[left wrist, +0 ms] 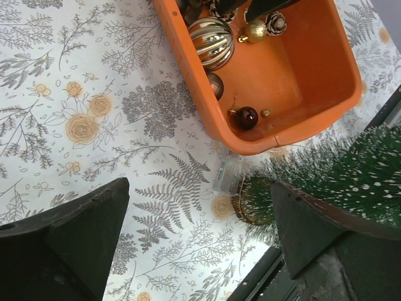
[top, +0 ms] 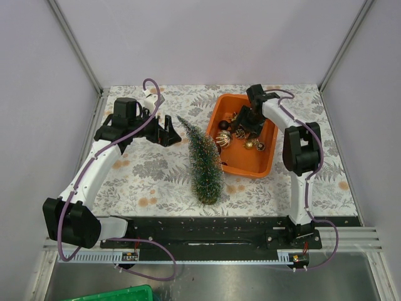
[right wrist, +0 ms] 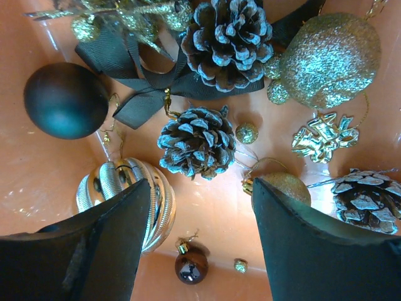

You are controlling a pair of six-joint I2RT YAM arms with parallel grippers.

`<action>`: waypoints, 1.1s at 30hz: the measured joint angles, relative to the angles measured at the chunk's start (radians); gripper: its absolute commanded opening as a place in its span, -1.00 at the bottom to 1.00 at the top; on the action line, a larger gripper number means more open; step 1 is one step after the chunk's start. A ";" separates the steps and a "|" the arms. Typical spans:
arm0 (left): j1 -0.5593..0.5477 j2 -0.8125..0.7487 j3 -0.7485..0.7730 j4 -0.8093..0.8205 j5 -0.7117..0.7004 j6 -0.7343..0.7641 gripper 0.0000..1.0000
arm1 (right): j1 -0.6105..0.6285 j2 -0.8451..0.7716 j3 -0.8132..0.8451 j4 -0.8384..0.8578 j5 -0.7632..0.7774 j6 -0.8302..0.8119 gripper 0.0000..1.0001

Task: Decorate the small christmas tree

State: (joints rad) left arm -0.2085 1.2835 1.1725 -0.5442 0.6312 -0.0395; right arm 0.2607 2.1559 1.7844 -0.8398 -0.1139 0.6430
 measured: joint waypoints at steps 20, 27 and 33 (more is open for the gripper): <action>0.007 0.000 0.000 0.015 -0.034 0.043 0.98 | 0.003 0.037 0.048 -0.082 -0.001 -0.016 0.53; 0.007 -0.015 0.000 0.016 -0.034 0.031 0.98 | 0.003 0.046 0.090 -0.086 0.002 -0.008 0.54; 0.007 -0.015 0.000 0.016 -0.034 0.023 0.98 | 0.003 0.131 0.198 -0.102 -0.001 -0.006 0.41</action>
State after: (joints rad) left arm -0.2016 1.2682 1.1721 -0.5282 0.5976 -0.0170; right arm 0.2642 2.2871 1.9827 -0.9421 -0.1146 0.6369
